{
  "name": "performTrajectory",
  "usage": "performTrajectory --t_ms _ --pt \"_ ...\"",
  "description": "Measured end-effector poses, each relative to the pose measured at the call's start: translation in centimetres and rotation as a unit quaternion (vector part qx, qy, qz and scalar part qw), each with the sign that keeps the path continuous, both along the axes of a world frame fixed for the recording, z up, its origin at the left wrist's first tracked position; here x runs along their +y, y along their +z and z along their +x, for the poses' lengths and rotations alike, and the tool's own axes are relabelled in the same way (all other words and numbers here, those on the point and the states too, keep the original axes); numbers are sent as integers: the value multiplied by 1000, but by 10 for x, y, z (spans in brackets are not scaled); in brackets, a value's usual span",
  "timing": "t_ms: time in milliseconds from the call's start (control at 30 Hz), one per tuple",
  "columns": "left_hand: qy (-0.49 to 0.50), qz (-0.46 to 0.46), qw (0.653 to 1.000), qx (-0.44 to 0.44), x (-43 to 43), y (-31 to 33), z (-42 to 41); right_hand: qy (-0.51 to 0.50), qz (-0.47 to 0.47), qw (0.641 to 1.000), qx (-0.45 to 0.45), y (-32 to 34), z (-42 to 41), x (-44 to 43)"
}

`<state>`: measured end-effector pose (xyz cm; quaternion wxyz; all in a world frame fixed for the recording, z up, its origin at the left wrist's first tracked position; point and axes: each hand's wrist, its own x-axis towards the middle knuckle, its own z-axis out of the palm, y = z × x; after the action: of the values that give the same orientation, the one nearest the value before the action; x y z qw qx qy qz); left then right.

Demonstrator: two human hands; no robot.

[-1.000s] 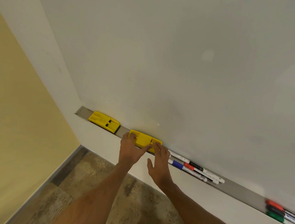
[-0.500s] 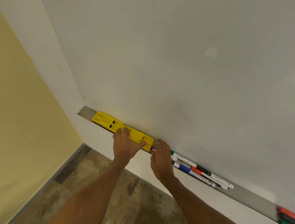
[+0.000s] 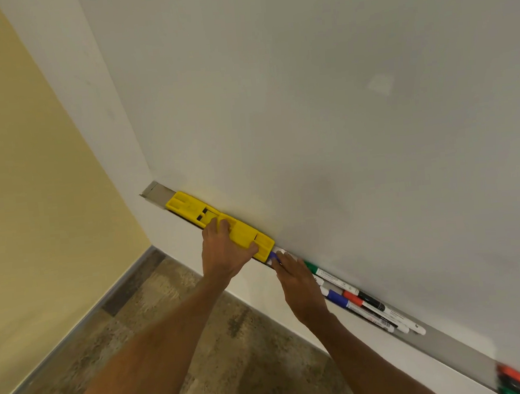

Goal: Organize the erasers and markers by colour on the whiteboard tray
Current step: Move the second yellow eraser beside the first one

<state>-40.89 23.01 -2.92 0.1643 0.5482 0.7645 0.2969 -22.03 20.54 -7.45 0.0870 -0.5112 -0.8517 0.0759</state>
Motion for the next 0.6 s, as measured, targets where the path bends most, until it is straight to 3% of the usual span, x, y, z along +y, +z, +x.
performTrajectory --t_ms 200,600 --pt "-6 -16 1000 20 -6 -4 6 22 5 1000 -9 -1 40 -15" --pt "-51 -50 997 25 -14 -12 33 -50 -38 998 -24 16 81 -44"
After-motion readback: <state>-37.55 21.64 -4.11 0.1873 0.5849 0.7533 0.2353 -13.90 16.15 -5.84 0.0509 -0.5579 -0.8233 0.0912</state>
